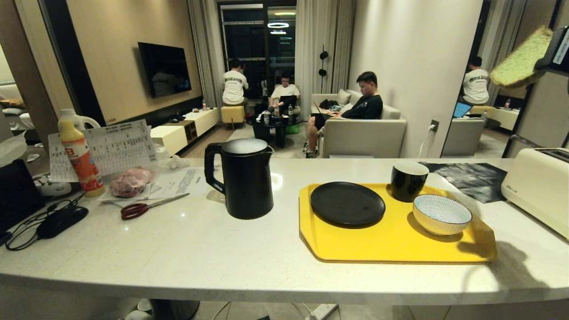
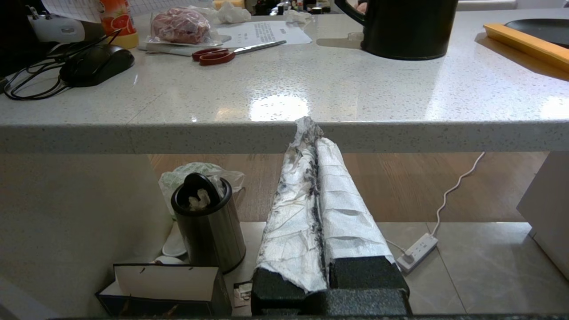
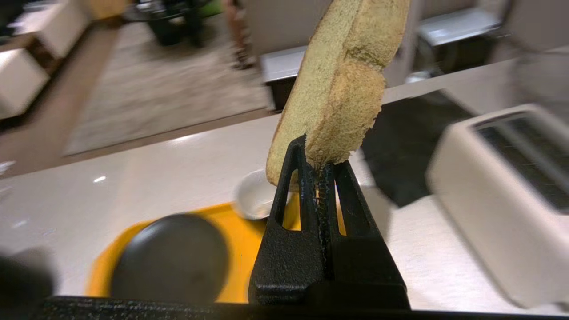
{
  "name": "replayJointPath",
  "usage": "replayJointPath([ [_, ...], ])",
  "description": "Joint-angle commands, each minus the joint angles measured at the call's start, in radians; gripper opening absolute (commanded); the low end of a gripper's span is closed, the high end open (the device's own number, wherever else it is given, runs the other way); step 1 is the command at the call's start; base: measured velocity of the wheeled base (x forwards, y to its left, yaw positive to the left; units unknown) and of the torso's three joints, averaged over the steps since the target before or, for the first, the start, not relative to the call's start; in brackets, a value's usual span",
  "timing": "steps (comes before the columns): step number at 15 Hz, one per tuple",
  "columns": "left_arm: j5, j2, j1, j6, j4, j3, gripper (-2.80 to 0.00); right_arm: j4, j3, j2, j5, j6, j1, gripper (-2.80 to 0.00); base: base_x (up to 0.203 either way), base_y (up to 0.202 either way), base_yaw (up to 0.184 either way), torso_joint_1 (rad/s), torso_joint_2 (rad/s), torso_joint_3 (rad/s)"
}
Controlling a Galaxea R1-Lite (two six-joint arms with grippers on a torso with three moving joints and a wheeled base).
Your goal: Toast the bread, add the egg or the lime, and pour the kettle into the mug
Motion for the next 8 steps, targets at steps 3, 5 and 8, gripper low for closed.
replayJointPath([
  [3, 0.000, -0.003, 0.000, 0.000, 0.000, 0.000, -2.80, 0.000, -0.083, 0.088, -0.093, -0.065, -0.076, -2.80, 0.000, 0.000, 0.000, 0.000, 0.00, 0.000],
  [5, 0.000, -0.003, 0.000, 0.000, 0.000, 0.000, -2.80, 0.000, -0.123, 0.128, -0.115, -0.116, -0.120, -2.80, 0.000, 0.000, 0.000, 0.000, 0.00, 0.000],
  [8, 0.000, -0.003, 0.000, 0.000, 0.000, 0.000, -2.80, -0.001, -0.200, 0.195, -0.121, -0.155, -0.186, -2.80, 0.000, 0.000, 0.000, 0.000, 0.00, 0.000],
])
